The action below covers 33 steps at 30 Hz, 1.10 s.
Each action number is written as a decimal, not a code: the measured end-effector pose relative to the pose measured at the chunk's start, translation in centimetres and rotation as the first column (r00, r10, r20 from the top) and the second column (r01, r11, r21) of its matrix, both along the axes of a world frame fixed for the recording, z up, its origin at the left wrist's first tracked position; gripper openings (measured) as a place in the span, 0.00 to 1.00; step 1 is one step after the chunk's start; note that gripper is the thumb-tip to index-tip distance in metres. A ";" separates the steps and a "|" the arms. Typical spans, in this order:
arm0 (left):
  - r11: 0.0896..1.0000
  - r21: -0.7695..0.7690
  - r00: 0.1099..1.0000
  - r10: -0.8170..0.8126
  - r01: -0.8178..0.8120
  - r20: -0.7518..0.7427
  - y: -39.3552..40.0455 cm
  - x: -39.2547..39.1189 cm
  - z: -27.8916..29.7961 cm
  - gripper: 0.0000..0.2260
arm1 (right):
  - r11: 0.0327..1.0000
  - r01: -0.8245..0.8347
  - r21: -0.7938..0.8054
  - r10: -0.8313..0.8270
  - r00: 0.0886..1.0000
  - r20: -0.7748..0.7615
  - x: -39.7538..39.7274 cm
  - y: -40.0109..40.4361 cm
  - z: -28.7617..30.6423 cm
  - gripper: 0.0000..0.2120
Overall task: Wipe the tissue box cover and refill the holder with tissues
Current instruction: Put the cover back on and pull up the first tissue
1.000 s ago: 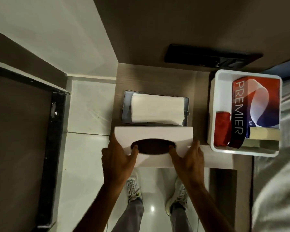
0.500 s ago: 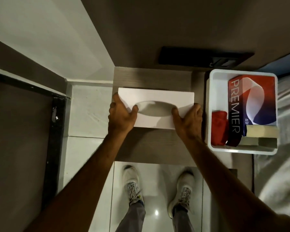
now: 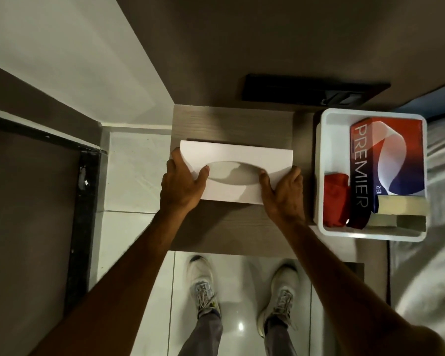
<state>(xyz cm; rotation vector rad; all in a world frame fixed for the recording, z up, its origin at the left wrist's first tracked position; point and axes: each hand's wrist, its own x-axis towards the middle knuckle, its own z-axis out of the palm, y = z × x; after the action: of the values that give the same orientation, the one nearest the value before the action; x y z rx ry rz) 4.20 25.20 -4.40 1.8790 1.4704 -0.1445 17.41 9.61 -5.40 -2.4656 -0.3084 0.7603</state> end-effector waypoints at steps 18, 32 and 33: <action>0.998 -0.019 0.996 -0.053 0.052 -0.071 1.2 0.7 0.0 0.36 | 0.997 0.041 -0.071 -0.041 0.999 -0.011 1.0 1.2 -0.4 0.35; 0.977 -0.191 0.996 0.089 -0.091 -0.023 1.9 1.2 -0.1 0.40 | 0.993 0.116 -0.008 -0.116 0.991 -0.068 0.9 1.4 -0.1 0.33; 0.975 -0.194 0.994 0.104 -0.105 -0.018 2.0 1.3 -0.1 0.40 | 0.993 0.116 -0.016 -0.117 0.991 -0.071 1.1 1.5 -0.1 0.34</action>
<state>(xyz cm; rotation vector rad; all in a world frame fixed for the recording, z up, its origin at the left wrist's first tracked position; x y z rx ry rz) 5.49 27.17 -4.49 1.6431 1.5001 -0.2370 18.55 11.09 -5.54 -2.4368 -0.1320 0.8002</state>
